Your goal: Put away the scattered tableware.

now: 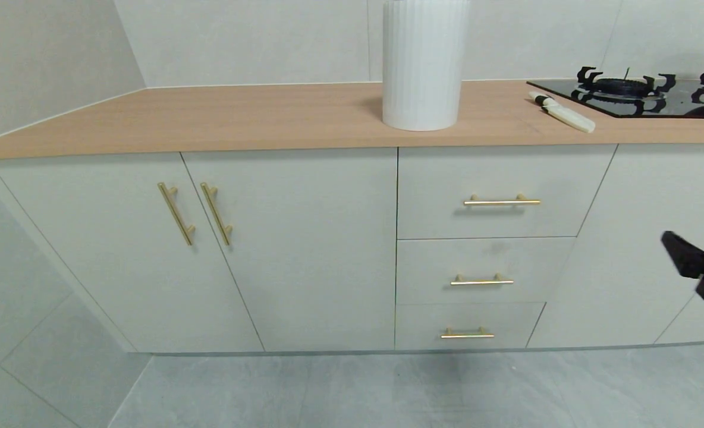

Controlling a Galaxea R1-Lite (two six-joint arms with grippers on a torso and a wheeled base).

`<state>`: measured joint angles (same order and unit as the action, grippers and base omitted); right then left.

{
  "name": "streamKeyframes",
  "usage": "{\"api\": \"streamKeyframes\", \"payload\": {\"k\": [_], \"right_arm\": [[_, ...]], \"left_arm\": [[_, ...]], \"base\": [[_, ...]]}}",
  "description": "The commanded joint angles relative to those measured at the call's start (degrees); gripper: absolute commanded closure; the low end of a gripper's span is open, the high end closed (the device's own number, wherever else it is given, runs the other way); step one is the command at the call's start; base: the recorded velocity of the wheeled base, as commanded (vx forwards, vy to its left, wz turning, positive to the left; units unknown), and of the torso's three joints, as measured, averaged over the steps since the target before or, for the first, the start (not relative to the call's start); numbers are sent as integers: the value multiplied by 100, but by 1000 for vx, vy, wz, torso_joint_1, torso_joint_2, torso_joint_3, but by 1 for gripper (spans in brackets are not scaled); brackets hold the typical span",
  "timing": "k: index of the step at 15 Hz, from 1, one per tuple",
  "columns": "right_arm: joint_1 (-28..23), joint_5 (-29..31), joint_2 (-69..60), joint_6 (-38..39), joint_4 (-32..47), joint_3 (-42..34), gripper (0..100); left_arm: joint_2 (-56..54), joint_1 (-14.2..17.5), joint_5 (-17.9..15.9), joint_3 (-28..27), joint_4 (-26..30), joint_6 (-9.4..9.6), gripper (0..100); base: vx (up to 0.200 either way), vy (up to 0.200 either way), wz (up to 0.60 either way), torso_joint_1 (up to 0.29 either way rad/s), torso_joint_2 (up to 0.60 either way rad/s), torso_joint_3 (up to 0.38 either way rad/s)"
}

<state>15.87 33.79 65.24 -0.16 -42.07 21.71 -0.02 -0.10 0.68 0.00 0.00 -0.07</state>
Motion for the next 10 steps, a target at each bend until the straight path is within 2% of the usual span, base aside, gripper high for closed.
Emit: {"api": "streamKeyframes", "payload": {"k": [1, 4, 6, 8, 10], "right_arm": [[-576, 66, -2587, -819, 1113, -229, 0], [-1209, 13, -4415, -1039, 2774, -167, 0], [-1403, -127, -5426, -1065, 3724, -150, 0], [-1429, -294, -6217, -1074, 4409, -79, 0], [-1578, -294, -6524, -1100, 4708, -62, 0]], "left_arm": [[2, 1, 2, 0, 0, -1, 0], [2, 1, 2, 0, 0, -1, 0], [2, 1, 2, 0, 0, -1, 0], [2, 1, 2, 0, 0, -1, 0], [2, 1, 2, 0, 0, -1, 0]], "base": [[0, 0, 0, 0, 0, 0], [0, 0, 0, 0, 0, 0], [0, 0, 0, 0, 0, 0], [0, 0, 0, 0, 0, 0], [0, 0, 0, 0, 0, 0]]}}
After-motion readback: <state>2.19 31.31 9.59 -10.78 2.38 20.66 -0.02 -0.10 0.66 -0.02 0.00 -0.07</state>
